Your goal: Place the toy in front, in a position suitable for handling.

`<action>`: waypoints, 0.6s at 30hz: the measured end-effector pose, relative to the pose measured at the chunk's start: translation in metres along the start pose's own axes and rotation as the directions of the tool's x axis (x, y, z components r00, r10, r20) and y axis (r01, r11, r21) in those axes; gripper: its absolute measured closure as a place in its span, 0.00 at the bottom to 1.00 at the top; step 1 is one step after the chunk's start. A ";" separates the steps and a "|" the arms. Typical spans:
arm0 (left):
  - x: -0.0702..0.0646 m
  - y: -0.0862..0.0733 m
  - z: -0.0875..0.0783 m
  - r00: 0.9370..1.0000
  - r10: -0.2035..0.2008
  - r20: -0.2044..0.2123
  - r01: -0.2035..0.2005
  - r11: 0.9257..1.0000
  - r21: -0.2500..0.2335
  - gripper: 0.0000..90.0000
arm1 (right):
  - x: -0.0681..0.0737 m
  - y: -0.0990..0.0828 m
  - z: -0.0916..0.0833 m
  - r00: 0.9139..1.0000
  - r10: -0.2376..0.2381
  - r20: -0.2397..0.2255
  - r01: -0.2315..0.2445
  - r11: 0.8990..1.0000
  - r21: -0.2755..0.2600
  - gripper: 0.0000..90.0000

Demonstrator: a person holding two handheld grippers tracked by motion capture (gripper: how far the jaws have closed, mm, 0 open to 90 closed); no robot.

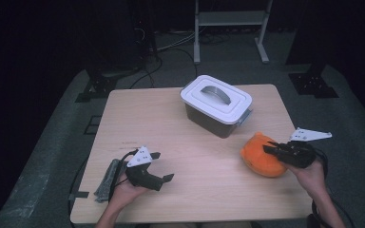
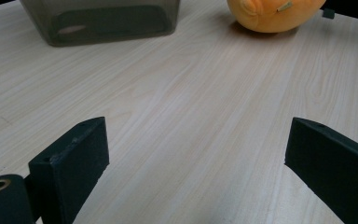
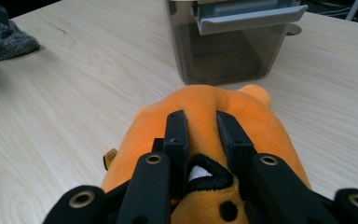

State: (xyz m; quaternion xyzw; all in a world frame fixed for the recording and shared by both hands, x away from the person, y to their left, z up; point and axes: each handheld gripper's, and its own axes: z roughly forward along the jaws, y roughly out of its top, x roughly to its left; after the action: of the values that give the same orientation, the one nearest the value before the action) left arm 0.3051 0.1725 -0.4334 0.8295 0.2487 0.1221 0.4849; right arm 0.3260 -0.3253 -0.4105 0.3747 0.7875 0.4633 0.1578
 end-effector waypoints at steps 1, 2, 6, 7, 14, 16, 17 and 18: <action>0.000 0.000 0.000 1.000 -0.002 0.000 0.002 1.000 -0.001 0.06 | 0.000 0.001 0.000 1.000 -0.004 -0.001 0.004 1.000 0.006 0.84; 0.001 0.000 -0.001 1.000 -0.004 -0.001 0.004 1.000 -0.006 0.06 | 0.000 0.001 -0.001 1.000 -0.005 -0.001 0.005 1.000 0.009 0.84; 0.001 0.000 -0.002 1.000 -0.005 -0.005 0.005 1.000 -0.005 0.06 | -0.002 0.005 -0.006 1.000 0.012 -0.023 -0.012 1.000 -0.003 0.84; 0.001 0.000 -0.003 1.000 -0.006 -0.004 0.006 1.000 -0.008 0.06 | -0.002 0.007 -0.008 1.000 0.010 -0.028 -0.010 1.000 -0.008 0.84; 0.003 0.000 -0.005 1.000 -0.012 -0.008 0.012 1.000 -0.013 0.06 | 0.013 0.029 -0.025 0.997 -0.037 -0.070 0.036 0.999 -0.015 0.84; 0.003 0.000 -0.005 1.000 -0.011 -0.011 0.011 1.000 -0.015 0.06 | 0.019 0.035 -0.027 0.995 -0.053 -0.089 0.052 0.999 -0.016 0.84; 0.003 0.000 -0.006 1.000 -0.013 -0.011 0.013 1.000 -0.016 0.06 | 0.022 0.038 -0.028 0.993 -0.056 -0.100 0.055 0.998 -0.014 0.84; 0.004 0.000 -0.006 1.000 -0.011 -0.012 0.011 1.000 -0.017 0.06 | 0.025 0.041 -0.029 0.992 -0.066 -0.106 0.065 0.998 -0.012 0.84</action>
State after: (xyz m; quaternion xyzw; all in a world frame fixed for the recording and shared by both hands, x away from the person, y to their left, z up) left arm 0.3055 0.1790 -0.4304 0.8234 0.2550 0.1265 0.4909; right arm 0.3107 -0.3125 -0.3580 0.3227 0.8048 0.4803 0.1323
